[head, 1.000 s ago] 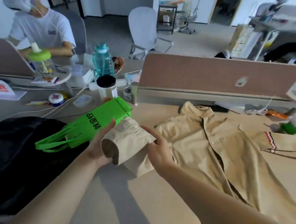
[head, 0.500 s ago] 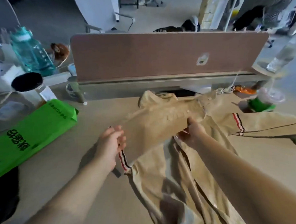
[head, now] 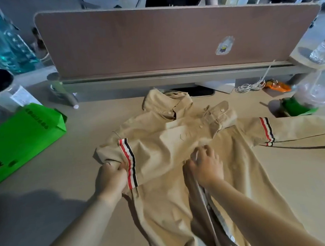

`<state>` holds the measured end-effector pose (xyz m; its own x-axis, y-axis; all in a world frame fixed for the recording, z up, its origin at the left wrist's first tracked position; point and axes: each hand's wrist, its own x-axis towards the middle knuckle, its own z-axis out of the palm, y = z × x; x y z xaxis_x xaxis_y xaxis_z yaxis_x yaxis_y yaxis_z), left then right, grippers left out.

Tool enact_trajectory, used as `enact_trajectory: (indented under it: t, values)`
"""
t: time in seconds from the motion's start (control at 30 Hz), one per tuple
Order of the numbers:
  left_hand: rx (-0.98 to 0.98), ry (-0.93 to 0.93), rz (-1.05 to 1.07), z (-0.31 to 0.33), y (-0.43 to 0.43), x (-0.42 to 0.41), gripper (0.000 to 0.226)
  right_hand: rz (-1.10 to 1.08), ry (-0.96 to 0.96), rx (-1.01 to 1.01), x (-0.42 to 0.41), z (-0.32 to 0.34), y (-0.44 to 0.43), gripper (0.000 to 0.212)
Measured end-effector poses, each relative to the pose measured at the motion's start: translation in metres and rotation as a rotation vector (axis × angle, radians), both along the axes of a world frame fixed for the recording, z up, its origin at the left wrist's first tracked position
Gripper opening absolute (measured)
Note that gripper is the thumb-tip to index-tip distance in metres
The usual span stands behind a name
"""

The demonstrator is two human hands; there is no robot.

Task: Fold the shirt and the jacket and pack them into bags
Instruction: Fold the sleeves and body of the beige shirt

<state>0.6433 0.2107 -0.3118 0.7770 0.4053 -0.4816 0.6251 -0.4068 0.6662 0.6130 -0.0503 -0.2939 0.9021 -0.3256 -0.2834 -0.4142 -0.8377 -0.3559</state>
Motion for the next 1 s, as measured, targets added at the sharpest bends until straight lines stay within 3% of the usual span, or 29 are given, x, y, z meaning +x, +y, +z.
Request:
enact_trajectory:
  t: [0.1, 0.3, 0.5, 0.57, 0.67, 0.8, 1.0]
  values:
    - [0.199, -0.044, -0.064, -0.001, 0.016, 0.009, 0.013, 0.104, 0.108, -0.074, -0.007, -0.016, 0.018, 0.07]
    - [0.394, -0.095, -0.077, -0.008, 0.076, 0.049, 0.017, 0.154, 0.083, -0.141, 0.005, -0.026, 0.081, 0.078]
    - [0.577, -0.034, 0.007, 0.009, 0.09, 0.063, 0.044, 0.165, 0.142, -0.134, 0.005, -0.024, 0.136, 0.085]
    - [0.596, -0.144, -0.158, 0.024, 0.056, 0.054, 0.044, 0.174, 0.156, -0.1, 0.008, -0.017, 0.134, 0.082]
    - [0.546, -0.213, -0.499, 0.037, -0.006, 0.036, 0.043, 0.176, 0.114, 0.087, 0.003, -0.002, 0.107, 0.058]
    - [0.459, -0.203, -0.753, 0.045, -0.076, 0.026, 0.049, -0.059, 0.057, 0.315, -0.024, 0.01, 0.04, 0.044]
    - [0.33, -0.203, -0.868, 0.05, -0.182, 0.036, 0.06, -0.532, 0.012, 0.447, -0.072, 0.001, -0.094, 0.034]
